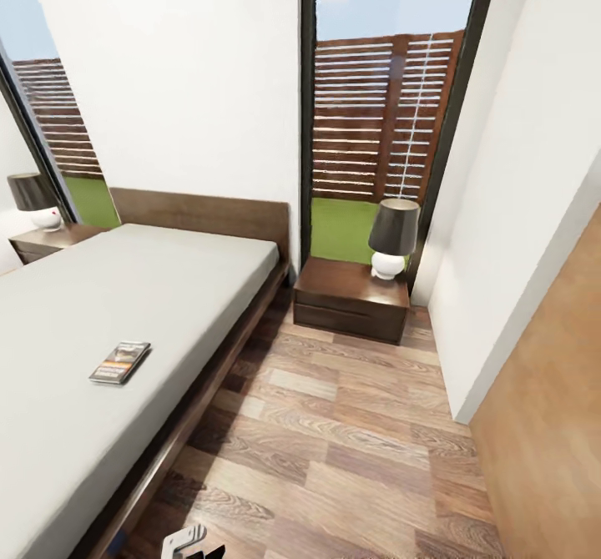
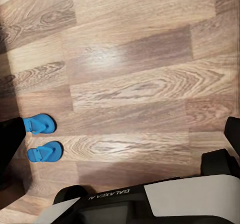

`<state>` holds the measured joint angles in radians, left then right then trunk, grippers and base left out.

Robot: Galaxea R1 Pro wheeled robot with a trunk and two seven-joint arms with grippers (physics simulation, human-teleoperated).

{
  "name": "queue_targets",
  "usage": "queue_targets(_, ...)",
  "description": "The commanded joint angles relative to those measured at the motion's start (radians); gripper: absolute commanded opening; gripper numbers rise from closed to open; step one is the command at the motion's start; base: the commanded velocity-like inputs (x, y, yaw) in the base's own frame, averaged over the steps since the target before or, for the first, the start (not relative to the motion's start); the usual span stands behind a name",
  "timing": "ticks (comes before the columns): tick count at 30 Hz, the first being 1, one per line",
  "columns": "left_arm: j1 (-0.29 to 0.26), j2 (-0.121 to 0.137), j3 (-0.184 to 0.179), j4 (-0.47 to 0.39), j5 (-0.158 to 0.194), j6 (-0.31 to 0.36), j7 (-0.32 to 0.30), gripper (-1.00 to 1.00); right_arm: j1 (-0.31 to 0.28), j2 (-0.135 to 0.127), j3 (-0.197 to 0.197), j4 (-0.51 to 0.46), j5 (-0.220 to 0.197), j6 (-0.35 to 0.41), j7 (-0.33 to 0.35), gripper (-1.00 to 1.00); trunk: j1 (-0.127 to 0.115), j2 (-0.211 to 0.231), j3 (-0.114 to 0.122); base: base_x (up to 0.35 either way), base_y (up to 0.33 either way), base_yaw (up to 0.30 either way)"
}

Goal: In the bedroom, move the book from the bed onto either nightstand, and place the two sandals side by side next to the bed.

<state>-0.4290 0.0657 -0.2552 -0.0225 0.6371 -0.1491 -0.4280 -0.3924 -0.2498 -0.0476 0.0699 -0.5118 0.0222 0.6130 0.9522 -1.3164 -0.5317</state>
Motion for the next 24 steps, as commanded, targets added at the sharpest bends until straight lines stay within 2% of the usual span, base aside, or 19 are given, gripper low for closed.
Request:
queue_targets(1, 0.0, 0.0, -0.009, 0.001, 0.007, -0.004, -0.003, 1.0, -0.002, 0.0, -0.005, 0.004, -0.004, 0.002, 0.005, 1.0, 0.0, -0.001, -0.001, 0.0, 0.0, -0.282)
queue_targets(14, 0.0, 0.0, -0.008, 0.001, 0.007, -0.005, -0.003, 1.0, -0.002, 0.0, -0.005, 0.004, -0.004, 0.002, 0.005, 1.0, 0.0, -0.001, -0.001, 0.0, 0.0, -0.269)
queue_targets(24, 0.0, 0.0, -0.008, 0.001, 0.007, -0.005, -0.003, 1.0, -0.002, 0.0, -0.005, 0.004, -0.004, 0.002, 0.005, 1.0, 0.0, -0.001, -0.001, 0.0, 0.0, -0.055)
